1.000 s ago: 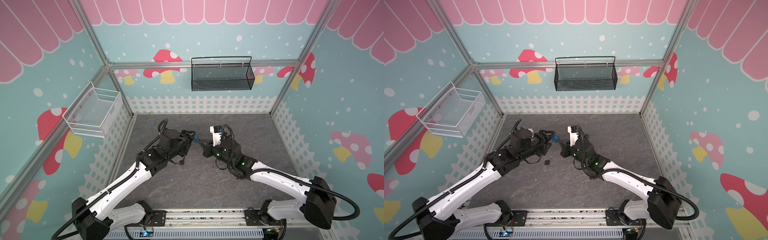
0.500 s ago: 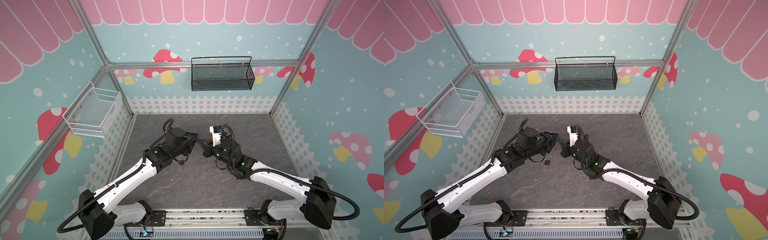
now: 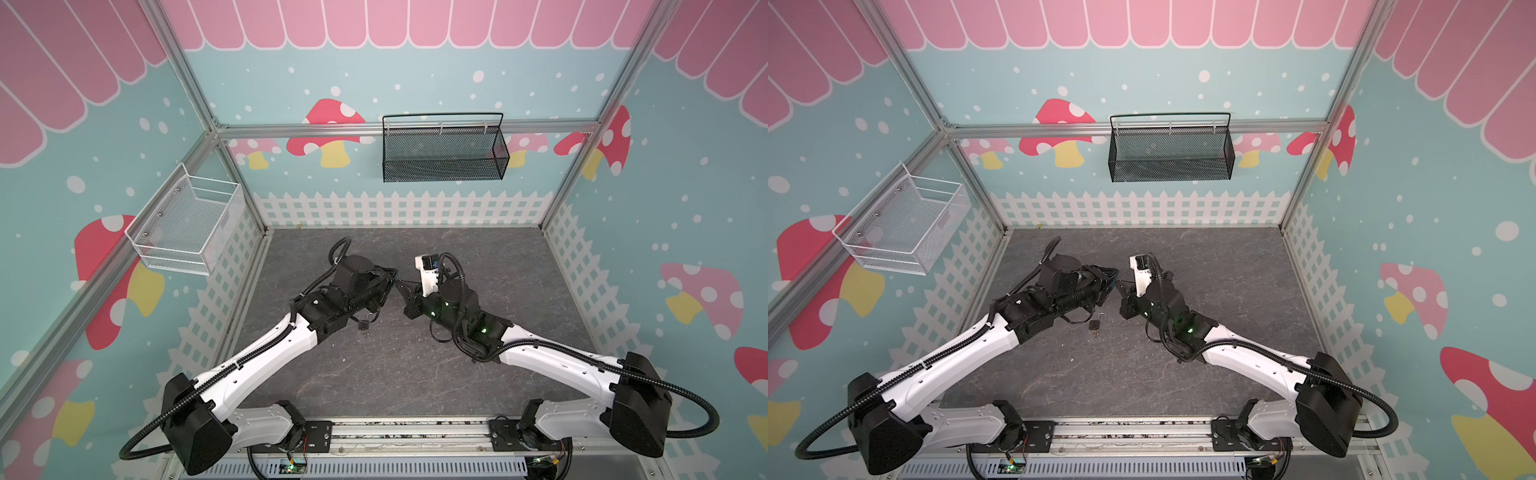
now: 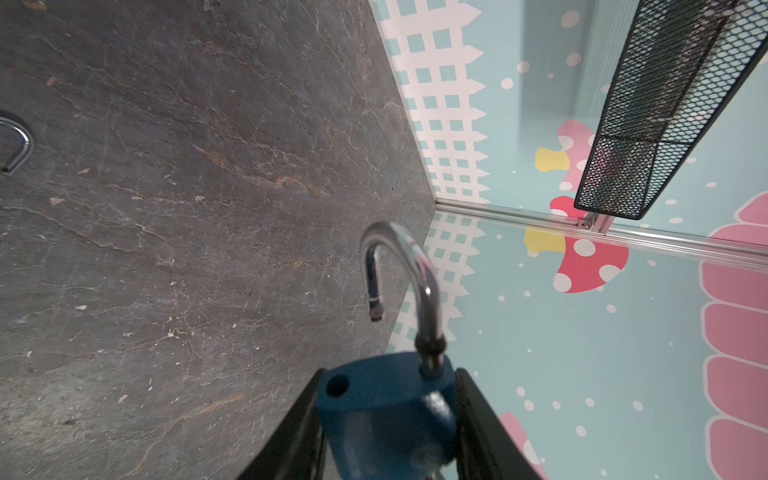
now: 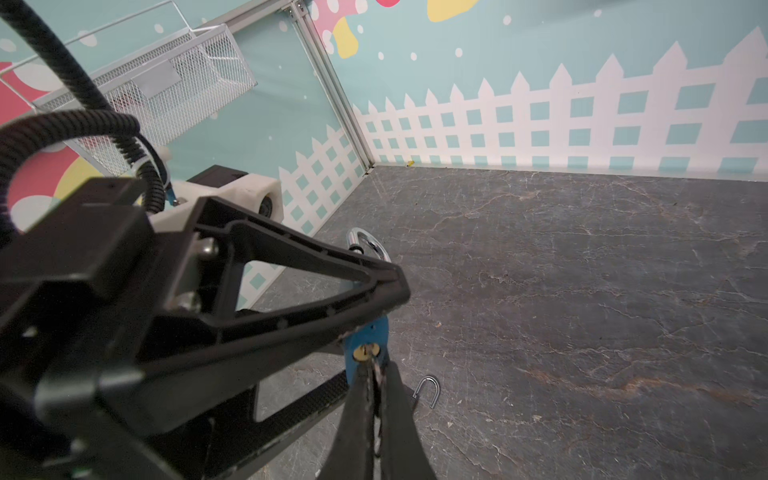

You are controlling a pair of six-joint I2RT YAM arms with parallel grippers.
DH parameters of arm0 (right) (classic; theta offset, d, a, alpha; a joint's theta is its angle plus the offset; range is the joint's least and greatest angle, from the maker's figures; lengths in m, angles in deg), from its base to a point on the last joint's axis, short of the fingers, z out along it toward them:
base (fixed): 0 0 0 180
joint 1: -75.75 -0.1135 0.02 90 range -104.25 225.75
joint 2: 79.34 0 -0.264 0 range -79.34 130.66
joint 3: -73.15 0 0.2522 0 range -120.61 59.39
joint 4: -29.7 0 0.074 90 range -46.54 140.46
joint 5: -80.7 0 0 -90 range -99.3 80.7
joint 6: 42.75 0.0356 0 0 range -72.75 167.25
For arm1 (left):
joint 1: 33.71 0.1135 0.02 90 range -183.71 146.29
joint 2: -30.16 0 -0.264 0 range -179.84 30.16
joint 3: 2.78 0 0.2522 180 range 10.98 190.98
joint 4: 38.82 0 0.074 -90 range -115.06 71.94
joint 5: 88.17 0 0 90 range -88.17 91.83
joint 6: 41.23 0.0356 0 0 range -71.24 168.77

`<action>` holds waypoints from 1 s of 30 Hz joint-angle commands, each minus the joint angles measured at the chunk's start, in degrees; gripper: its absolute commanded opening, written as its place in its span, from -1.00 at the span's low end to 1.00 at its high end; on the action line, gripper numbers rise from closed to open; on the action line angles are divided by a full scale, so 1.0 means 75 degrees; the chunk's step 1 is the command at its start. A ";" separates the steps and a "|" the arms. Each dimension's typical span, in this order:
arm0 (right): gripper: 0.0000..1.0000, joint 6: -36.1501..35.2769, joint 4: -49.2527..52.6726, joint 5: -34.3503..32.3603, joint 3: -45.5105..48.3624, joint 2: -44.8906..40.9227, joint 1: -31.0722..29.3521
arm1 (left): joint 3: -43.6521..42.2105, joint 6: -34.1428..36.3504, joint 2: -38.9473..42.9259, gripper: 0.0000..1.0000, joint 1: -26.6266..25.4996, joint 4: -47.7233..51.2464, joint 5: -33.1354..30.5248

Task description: Unlock with the key

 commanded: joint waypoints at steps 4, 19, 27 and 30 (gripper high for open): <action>-1.00 -0.0323 -0.0194 -0.0323 -0.0013 -0.0007 -0.0138 | 0.0105 -0.0277 -0.0031 -0.14 -0.0014 -0.0155 -0.0085; -1.00 -0.0605 -0.0159 -0.0381 -0.0023 -0.0157 -0.0211 | -0.0057 -0.0180 -0.0061 -0.89 0.0047 -0.0397 -0.0013; -0.01 -0.0524 0.0765 -0.0671 -0.0259 -0.0812 -0.0203 | 0.0035 0.1551 0.0048 -1.00 0.0111 -0.0562 0.0084; 0.24 -0.0524 0.1579 -0.0710 -0.0518 -0.1218 -0.0178 | -0.0046 0.2880 0.0210 -1.00 0.0129 -0.0595 -0.0066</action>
